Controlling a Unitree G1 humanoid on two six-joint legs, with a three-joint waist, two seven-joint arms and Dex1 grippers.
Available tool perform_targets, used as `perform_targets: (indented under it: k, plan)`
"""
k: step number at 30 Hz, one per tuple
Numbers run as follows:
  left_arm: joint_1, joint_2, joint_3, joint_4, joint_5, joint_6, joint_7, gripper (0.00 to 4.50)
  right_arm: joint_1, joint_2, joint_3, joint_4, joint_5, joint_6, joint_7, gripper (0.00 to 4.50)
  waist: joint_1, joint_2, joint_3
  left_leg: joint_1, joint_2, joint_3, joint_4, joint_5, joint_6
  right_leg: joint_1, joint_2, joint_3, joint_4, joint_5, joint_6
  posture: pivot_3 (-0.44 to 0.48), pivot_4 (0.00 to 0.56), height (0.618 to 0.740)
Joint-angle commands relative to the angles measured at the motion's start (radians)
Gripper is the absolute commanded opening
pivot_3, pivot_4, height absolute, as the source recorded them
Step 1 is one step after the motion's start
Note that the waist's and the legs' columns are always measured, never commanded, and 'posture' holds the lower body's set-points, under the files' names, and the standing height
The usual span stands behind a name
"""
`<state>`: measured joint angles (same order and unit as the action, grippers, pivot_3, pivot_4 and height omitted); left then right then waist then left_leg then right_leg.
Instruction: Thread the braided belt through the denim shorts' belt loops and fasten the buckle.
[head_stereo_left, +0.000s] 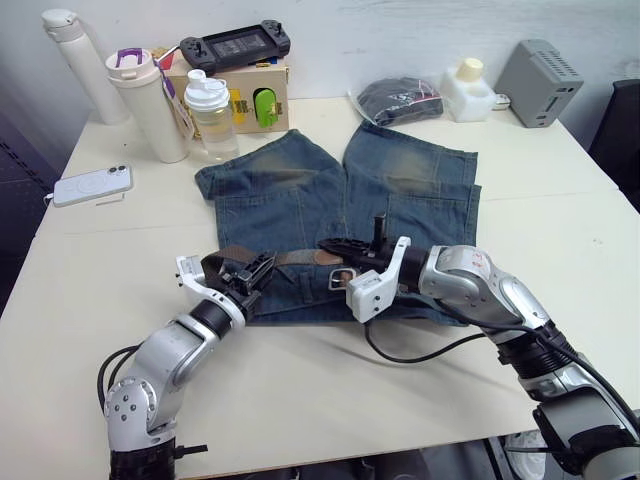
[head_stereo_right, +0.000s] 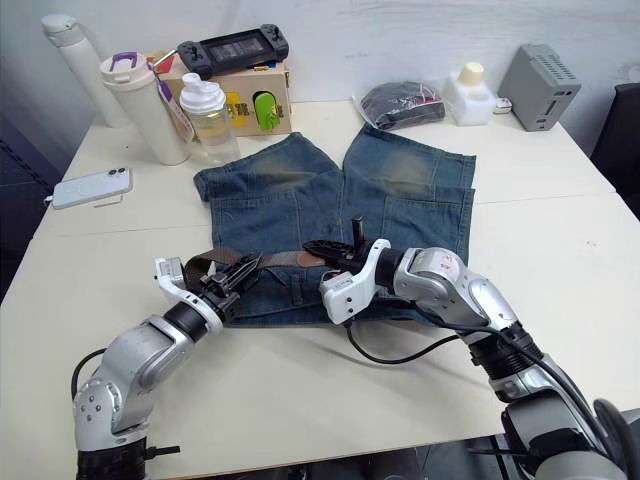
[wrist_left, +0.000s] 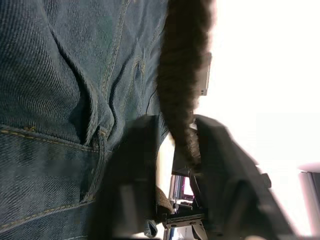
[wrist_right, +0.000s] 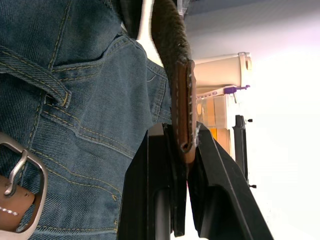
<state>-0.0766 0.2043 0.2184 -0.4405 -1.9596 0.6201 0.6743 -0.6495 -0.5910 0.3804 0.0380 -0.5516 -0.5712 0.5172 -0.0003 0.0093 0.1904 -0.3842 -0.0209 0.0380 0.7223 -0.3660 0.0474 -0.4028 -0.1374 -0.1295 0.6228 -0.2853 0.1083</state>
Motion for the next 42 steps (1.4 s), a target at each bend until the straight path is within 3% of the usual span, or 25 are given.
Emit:
perform_targets:
  k: [1,7,12,16,17,23,42]
  plan:
    - [-0.012,-0.011,0.023,-0.022,-0.013,0.005,-0.021,0.03,0.003,-0.005,-0.031,-0.054,0.019,0.003,0.003,0.00,0.000,0.000,0.000,0.000,0.000,0.000,0.000,0.000,0.000,0.000,0.000,0.000,0.000,0.000,0.000,0.000,0.150,0.690]
    - [-0.026,-0.025,0.042,-0.011,-0.013,0.036,-0.092,0.03,0.026,0.004,-0.032,-0.073,0.056,0.069,0.047,0.00,0.001,0.000,0.000,0.000,0.000,0.000,0.000,0.000,0.000,0.001,0.001,0.002,-0.002,0.000,0.000,0.000,0.150,0.690]
    - [-0.030,-0.037,0.058,-0.009,-0.013,0.039,-0.123,0.00,0.056,0.025,-0.049,-0.101,0.165,0.181,0.119,2.16,0.002,0.000,0.000,0.000,0.001,-0.001,0.000,0.000,0.000,0.002,0.002,0.002,-0.002,0.000,0.000,0.000,0.150,0.690]
    - [0.026,0.060,0.125,-0.004,-0.013,0.028,-0.175,0.00,0.127,0.042,-0.152,-0.183,0.387,0.565,0.259,4.17,0.003,0.000,0.000,0.000,0.001,-0.001,0.000,0.000,-0.001,0.002,0.003,0.002,-0.003,0.000,0.000,0.000,0.150,0.690]
    - [0.044,0.082,0.131,-0.003,-0.009,0.025,-0.189,0.00,0.144,0.036,-0.184,-0.215,0.462,0.653,0.296,4.44,0.002,0.000,0.000,0.000,0.002,-0.001,-0.001,0.000,-0.001,0.002,0.003,0.002,-0.003,0.000,0.000,0.000,0.150,0.690]
    - [0.136,0.133,0.131,0.003,0.096,-0.002,-0.255,0.00,0.231,-0.043,-0.350,-0.392,0.819,1.074,0.449,4.44,0.014,0.000,0.000,0.000,0.002,-0.002,-0.001,-0.001,-0.001,0.003,0.003,0.003,-0.005,0.000,0.000,0.000,0.150,0.690]
    - [0.087,0.023,-0.007,0.049,0.355,-0.047,-0.262,0.00,0.291,-0.097,-0.434,-0.571,1.051,1.356,0.353,4.44,0.027,0.000,0.000,0.003,0.002,0.000,-0.003,-0.001,-0.003,0.005,0.003,0.005,-0.006,0.000,0.000,0.000,0.150,0.690]
